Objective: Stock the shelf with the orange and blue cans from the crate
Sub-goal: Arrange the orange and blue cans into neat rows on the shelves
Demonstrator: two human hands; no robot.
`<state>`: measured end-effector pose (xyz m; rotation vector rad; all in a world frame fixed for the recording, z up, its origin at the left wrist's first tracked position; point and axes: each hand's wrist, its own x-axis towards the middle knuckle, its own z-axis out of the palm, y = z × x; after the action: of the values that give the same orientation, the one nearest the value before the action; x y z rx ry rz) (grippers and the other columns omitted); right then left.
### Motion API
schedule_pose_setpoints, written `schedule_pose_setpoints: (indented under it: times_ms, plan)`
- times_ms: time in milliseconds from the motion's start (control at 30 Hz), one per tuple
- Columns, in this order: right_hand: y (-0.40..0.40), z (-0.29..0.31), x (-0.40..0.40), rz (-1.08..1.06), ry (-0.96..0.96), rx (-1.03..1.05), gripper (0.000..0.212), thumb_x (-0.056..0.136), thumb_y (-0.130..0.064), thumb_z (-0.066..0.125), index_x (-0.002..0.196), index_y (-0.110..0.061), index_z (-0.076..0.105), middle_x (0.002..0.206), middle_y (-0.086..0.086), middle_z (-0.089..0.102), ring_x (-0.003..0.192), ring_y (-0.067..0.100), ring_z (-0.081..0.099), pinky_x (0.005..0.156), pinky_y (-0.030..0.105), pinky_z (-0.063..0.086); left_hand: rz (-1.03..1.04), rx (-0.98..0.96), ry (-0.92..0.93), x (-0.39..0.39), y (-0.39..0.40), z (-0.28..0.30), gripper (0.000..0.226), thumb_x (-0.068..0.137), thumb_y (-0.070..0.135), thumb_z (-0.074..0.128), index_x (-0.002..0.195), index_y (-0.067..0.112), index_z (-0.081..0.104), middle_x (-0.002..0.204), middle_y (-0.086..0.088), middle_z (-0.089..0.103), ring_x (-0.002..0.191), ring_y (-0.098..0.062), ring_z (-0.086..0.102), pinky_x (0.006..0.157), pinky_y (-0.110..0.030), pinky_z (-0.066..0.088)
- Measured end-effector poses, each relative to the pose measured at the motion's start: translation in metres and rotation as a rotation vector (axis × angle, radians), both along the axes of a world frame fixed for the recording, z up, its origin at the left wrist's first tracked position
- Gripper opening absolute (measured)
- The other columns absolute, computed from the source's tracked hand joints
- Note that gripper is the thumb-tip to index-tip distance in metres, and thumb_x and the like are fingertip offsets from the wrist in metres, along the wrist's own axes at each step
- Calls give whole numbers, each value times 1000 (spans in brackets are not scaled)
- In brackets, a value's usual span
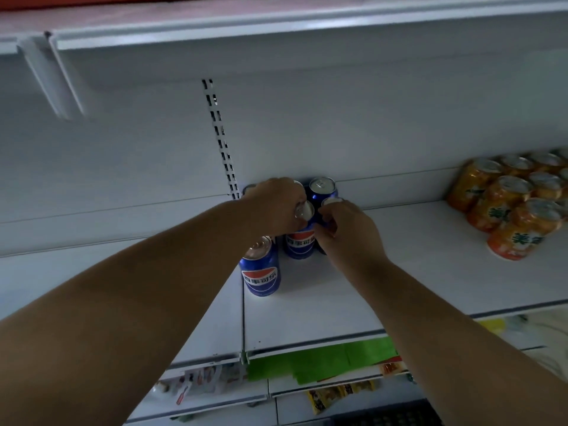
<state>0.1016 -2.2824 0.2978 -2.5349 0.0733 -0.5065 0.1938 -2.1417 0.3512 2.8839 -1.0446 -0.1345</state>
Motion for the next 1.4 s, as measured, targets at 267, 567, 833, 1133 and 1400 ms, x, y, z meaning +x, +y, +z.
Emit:
schedule_pose_setpoints:
  times_ms: [267, 567, 833, 1133, 1400]
  plan:
    - [-4, -2, 5, 5, -1, -3, 29, 87, -24, 64, 114, -15, 65, 105, -2, 62, 84, 4, 45, 70, 18, 34, -56, -11, -4, 8, 14, 0, 24, 81, 36, 71, 95, 17, 68, 87, -1, 62, 77, -19, 60, 71, -33, 51]
    - [-14, -16, -10, -102, -91, 111, 16, 80, -24, 72, 91, -17, 63, 85, -7, 54, 74, 14, 54, 59, 18, 36, -57, -15, -44, 5, 7, -2, 51, 78, 45, 71, 121, 21, 58, 104, 0, 57, 92, -21, 57, 79, -44, 54]
    - [-33, -45, 1, -169, 40, 315, 56, 73, -42, 80, 118, -20, 55, 110, -8, 55, 95, 12, 54, 74, 26, 41, -191, -64, 3, 2, -41, 2, 33, 76, 50, 70, 95, 24, 62, 85, 9, 56, 77, -14, 57, 74, -39, 52]
    - [-34, -54, 7, -81, 92, 353, 41, 77, -39, 77, 111, -19, 63, 104, -3, 67, 91, 17, 63, 76, 35, 53, -194, 20, 38, 10, -51, 4, 35, 82, 39, 74, 103, 14, 64, 94, 1, 50, 85, -20, 54, 73, -31, 44]
    - [-31, -54, 11, -69, 110, 299, 39, 79, -37, 76, 112, -23, 63, 105, -5, 67, 92, 15, 63, 75, 32, 53, -202, 28, 6, 9, -46, 1, 37, 83, 39, 73, 107, 11, 64, 95, 1, 47, 86, -19, 52, 73, -29, 40]
